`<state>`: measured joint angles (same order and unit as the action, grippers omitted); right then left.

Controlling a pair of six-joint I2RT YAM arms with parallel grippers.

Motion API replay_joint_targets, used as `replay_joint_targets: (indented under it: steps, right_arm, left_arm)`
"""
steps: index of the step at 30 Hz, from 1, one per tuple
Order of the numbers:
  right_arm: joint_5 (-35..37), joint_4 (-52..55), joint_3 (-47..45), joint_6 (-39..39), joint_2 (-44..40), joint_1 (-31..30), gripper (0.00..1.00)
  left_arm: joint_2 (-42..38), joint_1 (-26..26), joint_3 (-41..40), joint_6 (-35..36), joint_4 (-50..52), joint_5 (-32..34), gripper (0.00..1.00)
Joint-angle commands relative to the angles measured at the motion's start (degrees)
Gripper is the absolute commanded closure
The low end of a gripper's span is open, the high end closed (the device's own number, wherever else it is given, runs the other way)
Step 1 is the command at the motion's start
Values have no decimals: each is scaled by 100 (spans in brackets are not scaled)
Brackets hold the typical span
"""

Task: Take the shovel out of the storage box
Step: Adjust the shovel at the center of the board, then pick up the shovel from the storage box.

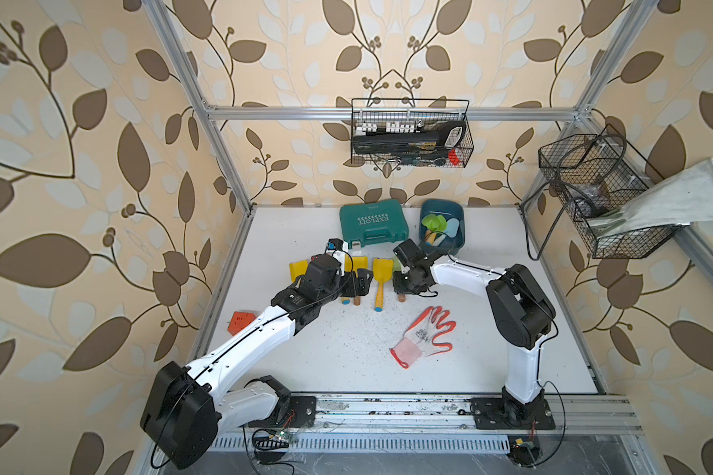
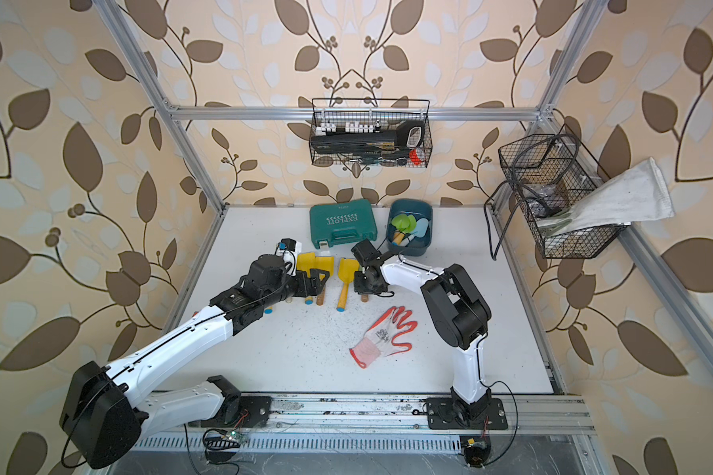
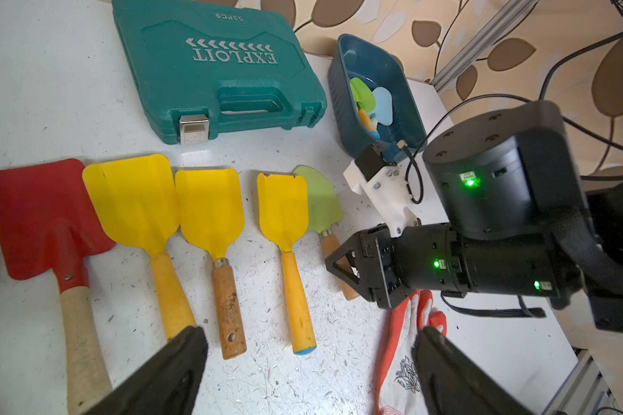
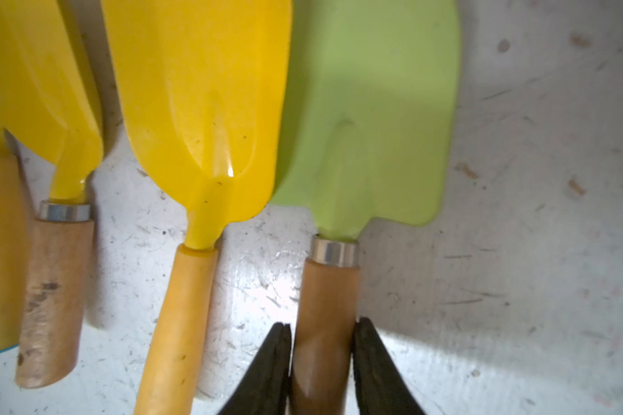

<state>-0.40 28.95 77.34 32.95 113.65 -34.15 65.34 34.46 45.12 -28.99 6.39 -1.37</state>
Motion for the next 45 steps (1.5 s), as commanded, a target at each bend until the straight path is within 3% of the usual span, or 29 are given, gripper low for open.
replay_joint_targets:
  steps: [1,6,14,21,29,35,40,45]
  right_arm:
    - [93,43,110,53,22,-61,69]
    - [74,23,115,81,22,-127,66]
    - [550,50,-122,22,-460,-145,46]
    - [926,97,-352,-290,-1266,-136,37]
    - [873,491,284,-827,-1644,542,28]
    - [443,586,1034,-930,-1224,1406,27]
    - [31,786,1865,-960,-460,1942,38]
    - [-131,1112,2781,-1008,468,2271,39]
  left_arm:
    - [-153,-56,76,-38,-86,137,5]
    - [-146,-62,81,-54,-85,137,5]
    - [-136,-62,86,-44,-79,137,4]
    - [-240,-62,32,-45,-15,330,1]
    - [-25,-62,135,76,46,254,1]
    - [18,-62,142,123,47,174,1]
    - [-46,-61,97,101,63,117,1]
    - [-82,-57,129,-12,158,30,1]
